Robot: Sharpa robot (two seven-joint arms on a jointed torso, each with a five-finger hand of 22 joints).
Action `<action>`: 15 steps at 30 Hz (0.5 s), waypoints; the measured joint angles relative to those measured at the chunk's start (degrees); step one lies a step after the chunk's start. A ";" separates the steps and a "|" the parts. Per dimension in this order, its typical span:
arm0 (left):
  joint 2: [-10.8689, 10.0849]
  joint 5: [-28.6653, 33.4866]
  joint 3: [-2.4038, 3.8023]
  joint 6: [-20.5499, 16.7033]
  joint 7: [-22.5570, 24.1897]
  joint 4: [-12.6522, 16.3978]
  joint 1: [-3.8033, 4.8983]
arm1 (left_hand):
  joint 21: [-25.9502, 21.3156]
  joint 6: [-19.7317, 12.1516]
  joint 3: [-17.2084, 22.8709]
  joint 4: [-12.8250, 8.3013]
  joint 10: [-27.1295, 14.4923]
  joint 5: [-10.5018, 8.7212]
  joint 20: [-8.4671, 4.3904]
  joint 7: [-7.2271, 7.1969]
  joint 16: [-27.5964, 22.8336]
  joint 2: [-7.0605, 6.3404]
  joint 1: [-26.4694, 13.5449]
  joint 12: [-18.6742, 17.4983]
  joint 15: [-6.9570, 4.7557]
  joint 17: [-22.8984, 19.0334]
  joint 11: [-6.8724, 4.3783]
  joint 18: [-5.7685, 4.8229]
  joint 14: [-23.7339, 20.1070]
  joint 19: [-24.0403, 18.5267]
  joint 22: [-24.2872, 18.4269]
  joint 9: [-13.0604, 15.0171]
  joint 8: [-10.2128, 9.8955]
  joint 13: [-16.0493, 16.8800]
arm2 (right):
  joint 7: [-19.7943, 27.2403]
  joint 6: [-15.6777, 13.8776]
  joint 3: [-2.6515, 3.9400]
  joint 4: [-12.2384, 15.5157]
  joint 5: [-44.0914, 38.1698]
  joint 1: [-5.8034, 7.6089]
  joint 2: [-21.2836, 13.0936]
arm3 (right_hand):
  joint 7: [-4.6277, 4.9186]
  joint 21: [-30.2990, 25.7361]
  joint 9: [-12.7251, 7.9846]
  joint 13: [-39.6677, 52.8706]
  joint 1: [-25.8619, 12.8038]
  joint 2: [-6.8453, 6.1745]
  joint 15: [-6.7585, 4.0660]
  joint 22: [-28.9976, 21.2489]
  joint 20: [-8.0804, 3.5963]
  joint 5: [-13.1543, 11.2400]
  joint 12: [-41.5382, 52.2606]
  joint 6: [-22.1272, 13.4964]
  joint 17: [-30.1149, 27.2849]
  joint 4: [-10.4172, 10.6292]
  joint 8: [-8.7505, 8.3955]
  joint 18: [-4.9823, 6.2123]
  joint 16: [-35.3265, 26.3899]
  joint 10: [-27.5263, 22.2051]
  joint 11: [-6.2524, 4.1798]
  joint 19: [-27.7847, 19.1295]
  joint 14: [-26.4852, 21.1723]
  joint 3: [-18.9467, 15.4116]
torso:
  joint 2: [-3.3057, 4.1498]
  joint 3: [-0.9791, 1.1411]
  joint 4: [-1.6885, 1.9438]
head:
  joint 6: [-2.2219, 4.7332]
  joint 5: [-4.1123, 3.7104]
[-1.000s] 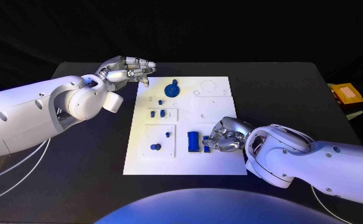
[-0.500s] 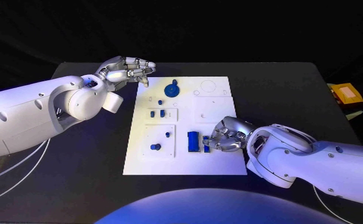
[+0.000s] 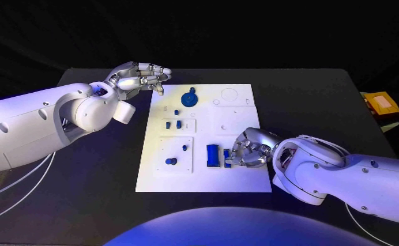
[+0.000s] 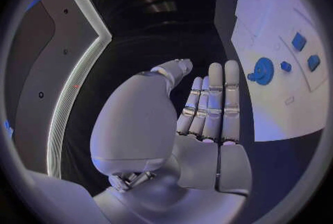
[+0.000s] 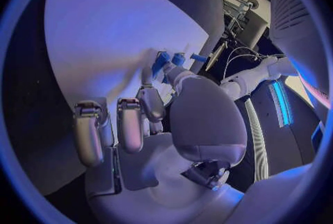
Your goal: Assemble the parts on the task board
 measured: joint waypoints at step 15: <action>-0.02 0.00 0.00 0.08 -0.12 0.01 0.00 | 0.00 0.00 0.00 0.00 0.00 0.22 0.00 0.00 0.00 0.00 0.00 0.21 0.00 -0.06 0.00 0.00 0.00 0.00 0.05 0.00 0.00 -0.05 | 0.08 0.68 -0.02 -0.84 -1.03 -0.07 0.79 | 0.00 0.00 -0.30 0.06 -0.72 0.08 0.00 0.00 0.00 0.00 0.00 0.00 0.00 0.64 -0.22 0.00 0.00 0.00 0.00 0.00 0.00 -0.65 | 0.01 -0.03 0.01 | 0.00 0.05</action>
